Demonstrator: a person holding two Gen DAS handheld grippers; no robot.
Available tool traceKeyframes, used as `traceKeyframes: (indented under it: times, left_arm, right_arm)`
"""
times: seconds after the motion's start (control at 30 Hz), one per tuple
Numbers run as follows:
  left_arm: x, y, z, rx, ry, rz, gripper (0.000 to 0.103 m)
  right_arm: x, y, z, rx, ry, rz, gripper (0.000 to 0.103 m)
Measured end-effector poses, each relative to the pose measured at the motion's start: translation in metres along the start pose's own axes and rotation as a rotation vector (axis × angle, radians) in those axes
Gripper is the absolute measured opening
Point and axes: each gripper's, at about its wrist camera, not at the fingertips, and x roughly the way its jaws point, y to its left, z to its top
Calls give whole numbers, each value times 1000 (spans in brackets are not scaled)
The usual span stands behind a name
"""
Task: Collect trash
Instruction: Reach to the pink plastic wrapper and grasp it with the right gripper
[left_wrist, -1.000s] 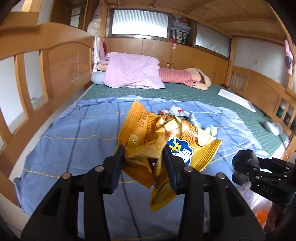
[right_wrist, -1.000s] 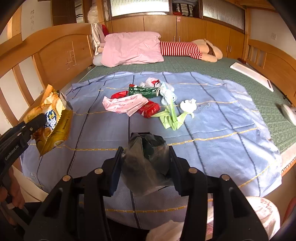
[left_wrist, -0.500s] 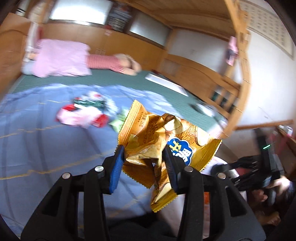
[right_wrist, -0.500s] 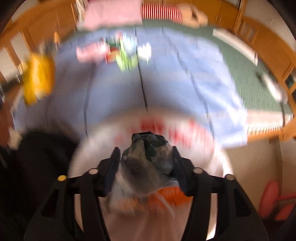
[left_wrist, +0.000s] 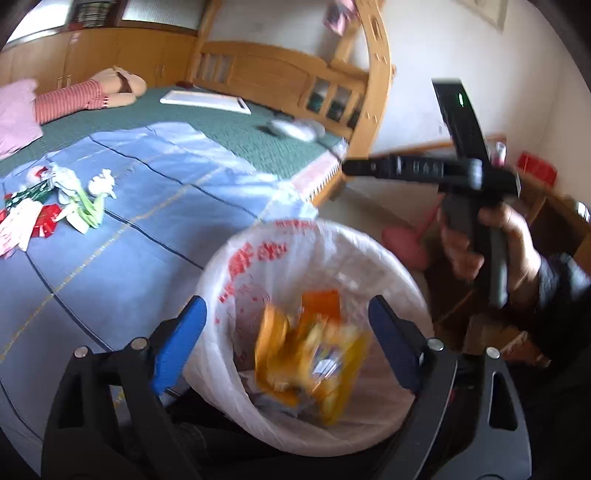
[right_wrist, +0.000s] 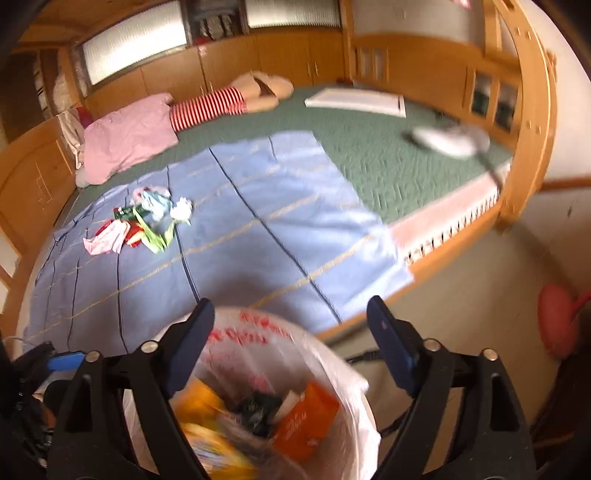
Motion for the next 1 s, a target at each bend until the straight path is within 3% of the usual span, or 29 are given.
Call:
traceKeyframes:
  times: [0.07,0.1,0.2,0.27,0.33,0.37,0.43,0.47,0.57,0.73,0.83,0.93,1.0]
  left_arm:
    - [-21,26,7,-85,-68,33,90]
    - [-36,45,15,-125,-102,97,90]
    - [-78,106,42,-314,-167,471,90]
    - [-106,146,43,-501,-191,640,90]
    - [-132,178,28,-649,-284,697,91]
    - [-143,193,10,-719,-327,764,91]
    - [-150,206,-11,-773,-313,868,91]
    - [-155,218,-23,-843,-257,930,91]
    - [-178,229,-39,-956,-317,930,91]
    - [-190,231,-42,-989,-338,987,93]
    - [-186,234,-43,-1006,-311,965,93]
    - [-195,237,-50,-1015,-299,980,93]
    - [-197,236,-52,-1028,-299,985,93]
  right_arm:
    - [5,12,8,-26,-11,21,87]
    - [11,25,15,-44,-3,50,87]
    - [37,69,39,-76,21,141,87]
    - [57,121,55,-140,19,217,87]
    - [73,178,63,-246,-21,214,87]
    - [82,211,66,-317,-60,184,87]
    - [101,262,69,-404,-116,143,87]
    - [113,289,71,-440,-150,121,87]
    - [143,341,75,-489,-219,29,86]
    - [196,399,73,-513,-235,-33,87]
    - [237,418,76,-489,-169,-65,87]
    - [281,421,83,-429,-41,-107,87]
    - [303,419,81,-401,50,-81,85]
